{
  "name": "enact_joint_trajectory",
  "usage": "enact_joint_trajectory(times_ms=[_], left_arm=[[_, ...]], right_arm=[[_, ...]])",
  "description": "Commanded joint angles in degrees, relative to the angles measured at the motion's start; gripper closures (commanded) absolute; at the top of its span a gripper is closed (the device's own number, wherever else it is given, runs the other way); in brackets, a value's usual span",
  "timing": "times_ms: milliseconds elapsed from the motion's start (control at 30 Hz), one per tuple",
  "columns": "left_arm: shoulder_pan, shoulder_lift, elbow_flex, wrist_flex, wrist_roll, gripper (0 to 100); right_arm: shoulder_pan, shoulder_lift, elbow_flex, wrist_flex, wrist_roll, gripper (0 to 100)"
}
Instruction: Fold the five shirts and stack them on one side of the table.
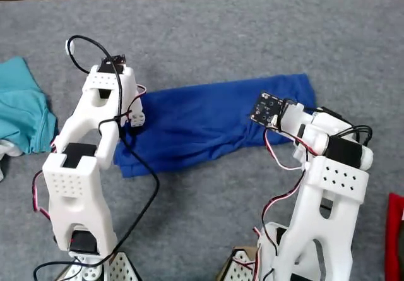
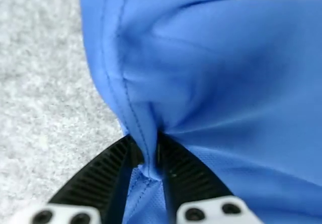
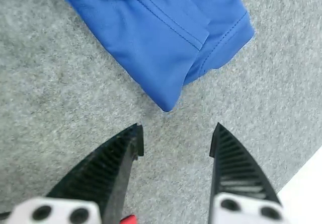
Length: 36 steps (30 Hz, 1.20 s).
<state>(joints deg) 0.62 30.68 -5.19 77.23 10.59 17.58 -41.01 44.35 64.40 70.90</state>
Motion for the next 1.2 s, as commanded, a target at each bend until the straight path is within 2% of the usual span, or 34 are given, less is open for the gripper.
enact_joint_trajectory(times_ms=[0, 167, 333, 567, 767, 933, 1167], left_arm=[[-1.41, -0.48, -8.88, 6.68, 0.0, 98], [2.02, 0.04, -33.58, 23.82, -2.29, 98], [8.7, -0.31, -44.22, 23.65, -2.55, 98], [21.1, 0.04, -46.33, 23.38, -2.81, 98], [28.04, 1.71, -53.36, 21.01, -2.81, 98], [31.65, 6.2, -61.98, 18.02, -2.55, 98], [36.4, 11.38, -68.31, 11.78, -2.46, 98]], right_arm=[[0.84, -2.42, -2.33, -0.18, -0.62, 76.8], [5.85, -2.15, -2.77, -5.89, -0.88, 76.8], [11.91, -2.07, -5.05, -9.85, -5.71, 76.8], [22.55, -1.98, -1.19, -25.32, -17.67, 76.5], [30.11, -1.98, 5.67, -29.71, -17.85, 76.5], [34.07, -1.89, 9.89, -29.36, -13.8, 76.7], [34.95, -1.89, 13.93, -28.4, -14.24, 76.8]])
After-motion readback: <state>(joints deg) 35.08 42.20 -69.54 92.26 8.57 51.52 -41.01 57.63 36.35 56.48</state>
